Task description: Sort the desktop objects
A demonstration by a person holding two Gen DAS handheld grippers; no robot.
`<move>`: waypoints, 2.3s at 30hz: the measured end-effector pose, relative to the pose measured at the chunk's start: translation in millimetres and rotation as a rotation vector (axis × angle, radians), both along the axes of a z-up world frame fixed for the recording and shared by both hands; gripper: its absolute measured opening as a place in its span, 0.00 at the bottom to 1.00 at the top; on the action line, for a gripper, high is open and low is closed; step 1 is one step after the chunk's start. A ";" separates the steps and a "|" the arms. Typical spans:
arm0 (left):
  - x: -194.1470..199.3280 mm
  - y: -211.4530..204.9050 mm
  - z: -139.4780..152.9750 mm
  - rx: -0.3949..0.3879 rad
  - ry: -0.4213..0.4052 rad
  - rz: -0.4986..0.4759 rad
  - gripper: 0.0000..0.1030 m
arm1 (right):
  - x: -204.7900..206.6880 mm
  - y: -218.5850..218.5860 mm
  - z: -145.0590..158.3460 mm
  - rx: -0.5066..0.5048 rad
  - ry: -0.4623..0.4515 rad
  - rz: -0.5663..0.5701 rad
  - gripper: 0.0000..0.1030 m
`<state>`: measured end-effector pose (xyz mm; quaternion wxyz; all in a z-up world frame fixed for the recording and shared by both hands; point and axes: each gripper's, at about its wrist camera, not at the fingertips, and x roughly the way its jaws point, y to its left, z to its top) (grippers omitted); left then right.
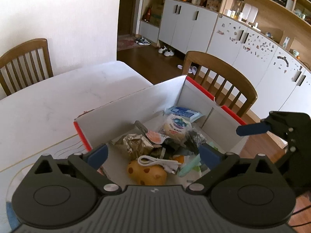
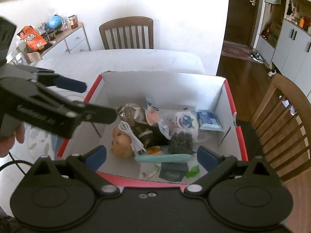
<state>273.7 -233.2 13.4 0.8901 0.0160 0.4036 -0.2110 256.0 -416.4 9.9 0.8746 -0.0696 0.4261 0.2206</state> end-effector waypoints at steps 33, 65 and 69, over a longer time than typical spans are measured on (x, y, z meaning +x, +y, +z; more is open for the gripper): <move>-85.2 31.0 -0.8 0.078 -0.088 0.113 1.00 | -39.4 1.2 15.6 0.046 -0.100 -0.026 0.99; -85.0 32.5 -7.7 0.108 -0.066 0.132 1.00 | -43.2 0.0 10.0 0.048 -0.117 -0.082 1.00; -83.0 36.5 -8.2 0.096 -0.060 0.132 1.00 | -42.5 1.9 9.8 0.042 -0.117 -0.081 1.00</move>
